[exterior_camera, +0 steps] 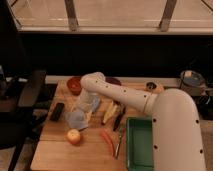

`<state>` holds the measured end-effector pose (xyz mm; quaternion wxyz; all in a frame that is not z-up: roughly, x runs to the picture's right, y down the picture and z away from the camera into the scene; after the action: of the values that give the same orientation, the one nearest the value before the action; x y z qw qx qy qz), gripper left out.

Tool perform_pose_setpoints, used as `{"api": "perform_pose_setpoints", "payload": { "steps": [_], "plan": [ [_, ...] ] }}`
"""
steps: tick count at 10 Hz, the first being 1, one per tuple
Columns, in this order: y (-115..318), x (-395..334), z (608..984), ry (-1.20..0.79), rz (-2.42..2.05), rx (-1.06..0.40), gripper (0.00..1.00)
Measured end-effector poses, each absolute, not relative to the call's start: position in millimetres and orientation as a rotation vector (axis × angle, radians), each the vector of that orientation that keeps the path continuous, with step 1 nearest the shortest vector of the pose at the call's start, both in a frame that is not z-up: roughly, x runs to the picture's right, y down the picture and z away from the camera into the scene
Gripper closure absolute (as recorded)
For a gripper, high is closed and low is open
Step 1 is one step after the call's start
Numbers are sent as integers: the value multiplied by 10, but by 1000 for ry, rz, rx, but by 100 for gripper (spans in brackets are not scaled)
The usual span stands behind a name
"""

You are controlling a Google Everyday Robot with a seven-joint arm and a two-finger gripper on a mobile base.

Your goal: Place towel in tray

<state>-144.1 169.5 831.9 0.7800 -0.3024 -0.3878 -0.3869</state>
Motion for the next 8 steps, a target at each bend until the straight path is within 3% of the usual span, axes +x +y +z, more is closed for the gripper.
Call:
{"api": "perform_pose_setpoints", "payload": {
  "steps": [4,8],
  "plan": [
    [2041,-1511,8498,-870,-799,-744,38],
    [2055,-1464,8483,-874,-802,-749,75]
  ]
}}
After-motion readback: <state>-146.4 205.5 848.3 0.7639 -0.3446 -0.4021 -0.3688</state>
